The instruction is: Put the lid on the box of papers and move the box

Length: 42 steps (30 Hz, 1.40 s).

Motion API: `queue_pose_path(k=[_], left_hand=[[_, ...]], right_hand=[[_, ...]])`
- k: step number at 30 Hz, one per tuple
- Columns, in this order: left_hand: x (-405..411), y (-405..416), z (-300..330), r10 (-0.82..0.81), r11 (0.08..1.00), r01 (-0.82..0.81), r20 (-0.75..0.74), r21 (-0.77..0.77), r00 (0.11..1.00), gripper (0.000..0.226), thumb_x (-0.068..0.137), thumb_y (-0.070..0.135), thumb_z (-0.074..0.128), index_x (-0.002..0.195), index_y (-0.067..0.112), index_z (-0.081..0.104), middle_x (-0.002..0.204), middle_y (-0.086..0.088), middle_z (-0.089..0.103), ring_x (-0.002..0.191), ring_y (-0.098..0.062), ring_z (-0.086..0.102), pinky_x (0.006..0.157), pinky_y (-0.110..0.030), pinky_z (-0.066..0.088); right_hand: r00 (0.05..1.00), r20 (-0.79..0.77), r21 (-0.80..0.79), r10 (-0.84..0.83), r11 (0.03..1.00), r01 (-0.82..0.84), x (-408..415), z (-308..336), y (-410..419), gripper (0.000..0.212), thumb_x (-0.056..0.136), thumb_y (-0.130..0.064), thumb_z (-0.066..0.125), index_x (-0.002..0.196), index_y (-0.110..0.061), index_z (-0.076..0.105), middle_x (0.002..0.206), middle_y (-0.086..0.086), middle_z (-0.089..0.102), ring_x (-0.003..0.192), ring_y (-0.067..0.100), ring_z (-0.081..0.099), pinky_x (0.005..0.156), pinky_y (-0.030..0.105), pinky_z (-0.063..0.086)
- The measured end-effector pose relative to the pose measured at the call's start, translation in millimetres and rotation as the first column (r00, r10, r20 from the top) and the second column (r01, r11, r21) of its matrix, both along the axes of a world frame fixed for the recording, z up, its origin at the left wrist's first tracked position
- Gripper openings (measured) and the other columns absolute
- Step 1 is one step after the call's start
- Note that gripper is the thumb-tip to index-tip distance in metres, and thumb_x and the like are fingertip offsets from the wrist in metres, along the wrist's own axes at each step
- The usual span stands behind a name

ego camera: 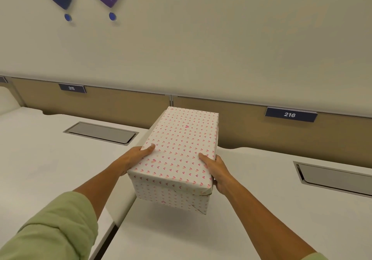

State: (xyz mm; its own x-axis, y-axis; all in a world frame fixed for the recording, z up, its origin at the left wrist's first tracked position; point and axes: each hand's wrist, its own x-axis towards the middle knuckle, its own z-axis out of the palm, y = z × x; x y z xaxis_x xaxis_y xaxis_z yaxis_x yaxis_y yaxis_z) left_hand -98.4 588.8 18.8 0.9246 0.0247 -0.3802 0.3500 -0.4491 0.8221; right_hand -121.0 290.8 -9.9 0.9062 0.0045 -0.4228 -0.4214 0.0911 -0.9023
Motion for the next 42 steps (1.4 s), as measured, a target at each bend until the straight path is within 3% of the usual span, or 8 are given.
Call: queue_pose_path(k=[11, 19, 24, 27, 31, 34, 38, 42], left_hand=[[19.5, 8.5, -54.0, -0.059, 0.996, 0.06, -0.021, 0.063, 0.998, 0.07, 0.066, 0.072, 0.062, 0.117, 0.024, 0.056, 0.098, -0.002, 0.076, 0.076, -0.024, 0.077, 0.066, -0.033, 0.06], [33.6, 14.3, -72.7, -0.075, 0.994, 0.078, -0.045, 0.081, 0.996, 0.063, 0.065, 0.071, 0.063, 0.108, 0.026, 0.057, 0.082, 0.005, 0.077, 0.07, -0.021, 0.077, 0.052, -0.023, 0.056], [40.1, 12.1, -74.7, -0.059, 0.992, 0.064, -0.05, 0.106, 0.997, 0.068, 0.064, 0.072, 0.064, 0.113, 0.026, 0.056, 0.091, 0.001, 0.077, 0.069, -0.02, 0.076, 0.054, -0.025, 0.056], [39.6, 8.4, -75.7, -0.022, 0.988, 0.024, -0.018, 0.152, 1.0, 0.07, 0.062, 0.072, 0.069, 0.113, 0.025, 0.056, 0.09, 0.003, 0.075, 0.067, -0.02, 0.076, 0.052, -0.023, 0.054], [33.4, -0.3, -72.1, 0.026, 0.951, -0.058, 0.108, 0.304, 0.994, 0.072, 0.069, 0.071, 0.068, 0.122, 0.023, 0.052, 0.102, 0.004, 0.067, 0.073, -0.014, 0.066, 0.056, -0.022, 0.047], [25.4, -8.5, -66.8, 0.021, 0.92, -0.094, 0.191, 0.381, 0.981, 0.078, 0.075, 0.068, 0.066, 0.134, 0.021, 0.048, 0.123, -0.003, 0.063, 0.083, -0.015, 0.062, 0.067, -0.024, 0.047], [16.3, -25.5, -57.4, -0.051, 0.839, -0.098, 0.256, 0.536, 0.965, 0.075, 0.085, 0.059, 0.062, 0.144, 0.019, 0.039, 0.144, -0.005, 0.052, 0.12, -0.029, 0.057, 0.095, -0.041, 0.048], [5.6, -47.7, -38.2, -0.105, 0.795, -0.114, 0.321, 0.595, 0.941, 0.077, 0.082, 0.065, 0.06, 0.145, 0.024, 0.042, 0.157, -0.006, 0.037, 0.136, -0.032, 0.046, 0.108, -0.05, 0.039]], right_hand=[[0.998, -0.064, 0.039, 0.026, 0.999, -0.024, 8.5, -53.0, 9.4, 0.062, 0.086, -0.043, 0.076, 0.135, -0.029, 0.041, 0.122, 0.001, 0.067, 0.107, 0.024, 0.068, 0.076, 0.036, 0.058], [0.997, -0.074, 0.035, 0.03, 0.999, -0.027, 21.4, -71.3, 14.0, 0.061, 0.087, -0.042, 0.075, 0.135, -0.029, 0.04, 0.123, 0.001, 0.066, 0.109, 0.023, 0.067, 0.086, 0.04, 0.059], [0.998, -0.066, -0.004, 0.023, 1.0, -0.023, 29.6, -76.0, 15.6, 0.061, 0.086, -0.044, 0.075, 0.134, -0.031, 0.039, 0.121, -0.001, 0.066, 0.108, 0.022, 0.067, 0.091, 0.043, 0.059], [0.997, -0.077, -0.013, 0.009, 1.0, -0.01, 29.0, -76.7, 17.1, 0.061, 0.086, -0.044, 0.074, 0.134, -0.031, 0.038, 0.12, 0.0, 0.066, 0.106, 0.022, 0.067, 0.084, 0.04, 0.059], [0.996, -0.09, -0.04, 0.019, 0.999, -0.023, 27.3, -70.9, 17.1, 0.063, 0.086, -0.046, 0.074, 0.134, -0.03, 0.037, 0.121, 0.001, 0.065, 0.106, 0.022, 0.066, 0.086, 0.041, 0.059], [0.996, -0.09, -0.096, 0.023, 0.995, -0.032, 23.1, -60.5, 17.5, 0.065, 0.087, -0.047, 0.073, 0.136, -0.027, 0.034, 0.123, 0.002, 0.062, 0.107, 0.022, 0.065, 0.084, 0.039, 0.059], [0.998, -0.064, -0.215, 0.021, 0.976, -0.035, 19.9, -47.0, 20.2, 0.069, 0.09, -0.046, 0.07, 0.139, -0.023, 0.028, 0.134, 0.006, 0.056, 0.117, 0.027, 0.061, 0.098, 0.047, 0.055], [0.999, -0.015, -0.345, 0.033, 0.938, -0.037, 16.2, -29.6, 20.1, 0.076, 0.091, -0.044, 0.069, 0.146, -0.019, 0.023, 0.145, 0.009, 0.048, 0.13, 0.031, 0.053, 0.107, 0.052, 0.049]])
